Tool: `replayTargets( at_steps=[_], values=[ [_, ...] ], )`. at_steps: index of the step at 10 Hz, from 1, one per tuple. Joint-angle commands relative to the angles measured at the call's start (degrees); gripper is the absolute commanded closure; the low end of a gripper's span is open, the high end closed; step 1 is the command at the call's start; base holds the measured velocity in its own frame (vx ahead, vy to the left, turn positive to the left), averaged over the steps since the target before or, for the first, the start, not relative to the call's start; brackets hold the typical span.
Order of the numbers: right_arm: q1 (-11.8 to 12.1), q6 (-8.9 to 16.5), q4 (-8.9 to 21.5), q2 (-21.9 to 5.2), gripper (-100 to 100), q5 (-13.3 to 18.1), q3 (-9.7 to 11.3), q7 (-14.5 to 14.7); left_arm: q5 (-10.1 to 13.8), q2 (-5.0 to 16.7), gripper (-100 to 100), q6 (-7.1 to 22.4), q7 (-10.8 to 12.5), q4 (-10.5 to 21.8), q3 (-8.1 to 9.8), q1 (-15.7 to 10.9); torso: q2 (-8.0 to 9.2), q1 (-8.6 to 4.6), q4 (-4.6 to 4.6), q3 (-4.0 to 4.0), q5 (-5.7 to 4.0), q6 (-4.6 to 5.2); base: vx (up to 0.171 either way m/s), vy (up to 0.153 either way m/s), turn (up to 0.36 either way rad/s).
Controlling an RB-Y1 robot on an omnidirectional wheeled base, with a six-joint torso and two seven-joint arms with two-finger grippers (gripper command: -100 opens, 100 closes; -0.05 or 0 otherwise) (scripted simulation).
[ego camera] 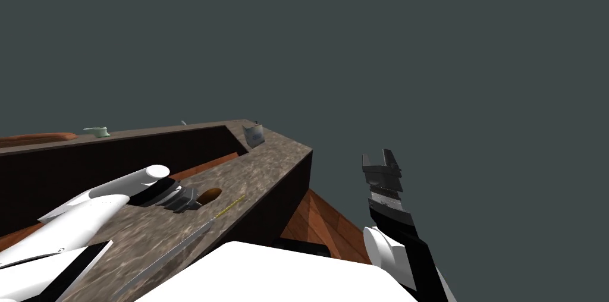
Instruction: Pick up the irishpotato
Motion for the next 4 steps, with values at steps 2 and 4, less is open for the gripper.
replayTargets(
  at_steps=[2, 4],
  values=[
    [0.0, 0.0, 0.0, 0.0, 0, 0.0, 0.0, 0.0, -0.24, 1.07, 100, 1.21, -4.16, 2.46, 1.46, -0.22, 0.07, 0.06, 0.01, 0.04, 0.01, -0.05, 0.086, -0.046, 0.101],
    [-0.01, 0.0, 0.0, 0.0, 0, 0.0, 0.0, 0.0, -0.09, 0.88, 0, 1.03, -3.32, 1.73, 1.28, 0.05, 0.2, 0.11, 0.04, 0.11, 0.03, -0.02, 0.017, -0.018, 0.029]
  ],
)
